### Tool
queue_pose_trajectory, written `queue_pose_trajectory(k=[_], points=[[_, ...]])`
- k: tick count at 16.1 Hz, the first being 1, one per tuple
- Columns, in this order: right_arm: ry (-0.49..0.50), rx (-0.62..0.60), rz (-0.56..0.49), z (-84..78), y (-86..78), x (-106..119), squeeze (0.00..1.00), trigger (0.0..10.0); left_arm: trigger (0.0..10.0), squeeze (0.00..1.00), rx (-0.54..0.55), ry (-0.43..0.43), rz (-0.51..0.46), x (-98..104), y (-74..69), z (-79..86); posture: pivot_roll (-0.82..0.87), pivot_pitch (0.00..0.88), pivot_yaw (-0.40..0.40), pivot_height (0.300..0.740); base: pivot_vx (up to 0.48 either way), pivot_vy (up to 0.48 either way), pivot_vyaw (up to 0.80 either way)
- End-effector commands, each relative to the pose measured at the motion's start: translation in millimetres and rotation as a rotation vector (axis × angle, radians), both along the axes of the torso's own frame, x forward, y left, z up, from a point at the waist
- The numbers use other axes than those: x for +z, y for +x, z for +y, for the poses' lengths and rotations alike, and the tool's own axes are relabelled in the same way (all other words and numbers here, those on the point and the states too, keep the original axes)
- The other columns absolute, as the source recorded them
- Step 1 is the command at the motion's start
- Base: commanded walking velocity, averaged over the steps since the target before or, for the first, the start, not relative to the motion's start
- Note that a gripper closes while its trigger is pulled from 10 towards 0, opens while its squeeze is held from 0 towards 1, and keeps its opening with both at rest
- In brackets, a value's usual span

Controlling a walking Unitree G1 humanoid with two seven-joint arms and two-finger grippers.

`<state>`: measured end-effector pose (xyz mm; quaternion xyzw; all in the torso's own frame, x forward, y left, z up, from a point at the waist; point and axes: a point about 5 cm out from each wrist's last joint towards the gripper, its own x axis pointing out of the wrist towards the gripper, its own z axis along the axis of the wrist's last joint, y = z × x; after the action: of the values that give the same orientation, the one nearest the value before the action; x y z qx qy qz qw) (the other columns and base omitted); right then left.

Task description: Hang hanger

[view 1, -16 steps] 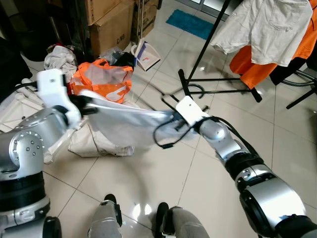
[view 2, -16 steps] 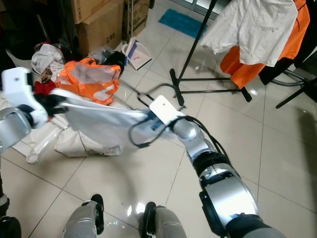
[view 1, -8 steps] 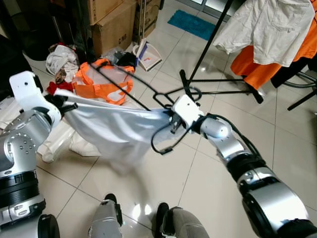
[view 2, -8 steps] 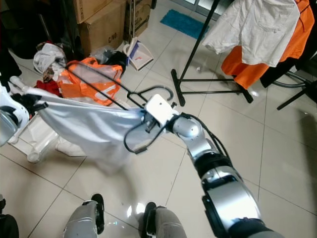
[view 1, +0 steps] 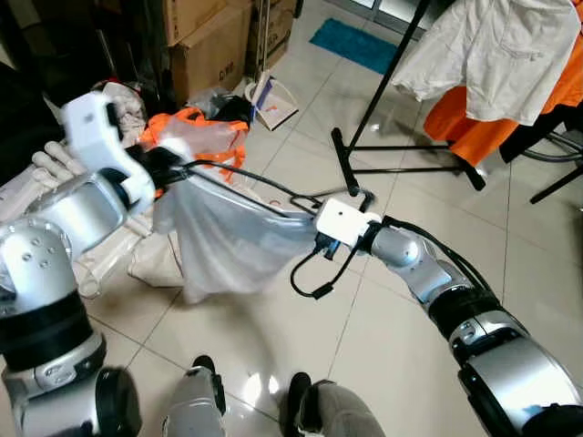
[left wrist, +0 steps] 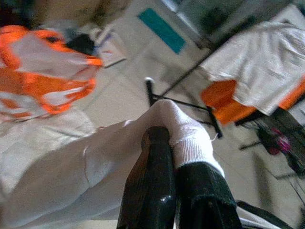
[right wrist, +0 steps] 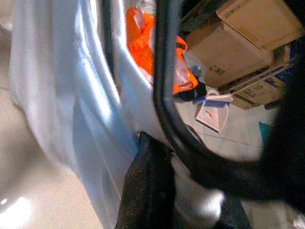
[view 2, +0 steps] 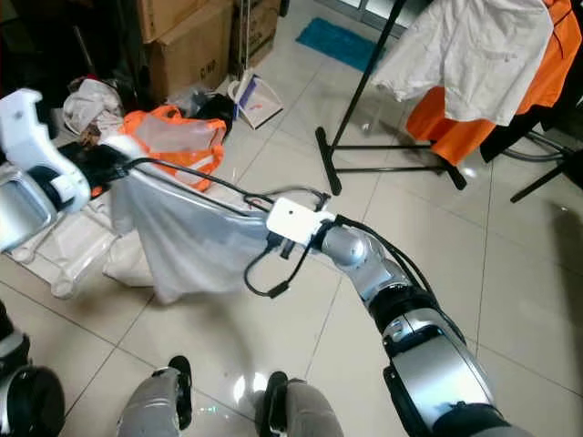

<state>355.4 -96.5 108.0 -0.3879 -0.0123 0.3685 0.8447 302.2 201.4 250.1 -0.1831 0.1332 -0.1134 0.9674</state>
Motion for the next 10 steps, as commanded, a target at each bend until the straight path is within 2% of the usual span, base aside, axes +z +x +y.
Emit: queue_pose_trajectory(k=[1,4,8,9,10], points=[[-0.05,-0.005,-0.016,-5.2,1.2,-1,0.0,0.0,10.0,0.0,-0.097,0.006,-0.034,14,-7.4,-16.7,0.09,0.206,-0.2,0.74,0.0,0.0,0.0],[-0.067,-0.048,-0.014,-9.0,3.4,-4,0.0,0.0,10.0,0.0,-0.163,0.037,-0.033,18,-17.2,-21.2,0.1,0.206,-0.202,0.74,0.0,0.0,0.0],[-0.025,-0.086,0.009,-9.4,4.5,-5,0.0,0.0,10.0,0.0,-0.129,0.035,-0.081,21,-18.0,-12.5,0.1,0.213,-0.205,0.74,0.0,0.0,0.0],[0.002,-0.106,0.026,-10.2,5.3,-5,0.0,0.0,10.0,0.0,-0.149,0.039,-0.083,19,-19.7,-12.1,0.1,0.213,-0.205,0.74,0.0,0.0,0.0],[0.037,-0.147,0.042,-13.2,7.9,-4,0.0,0.0,10.0,0.0,-0.084,0.071,-0.012,5,-16.8,-1.5,0.09,0.215,-0.203,0.74,0.0,0.0,0.0]])
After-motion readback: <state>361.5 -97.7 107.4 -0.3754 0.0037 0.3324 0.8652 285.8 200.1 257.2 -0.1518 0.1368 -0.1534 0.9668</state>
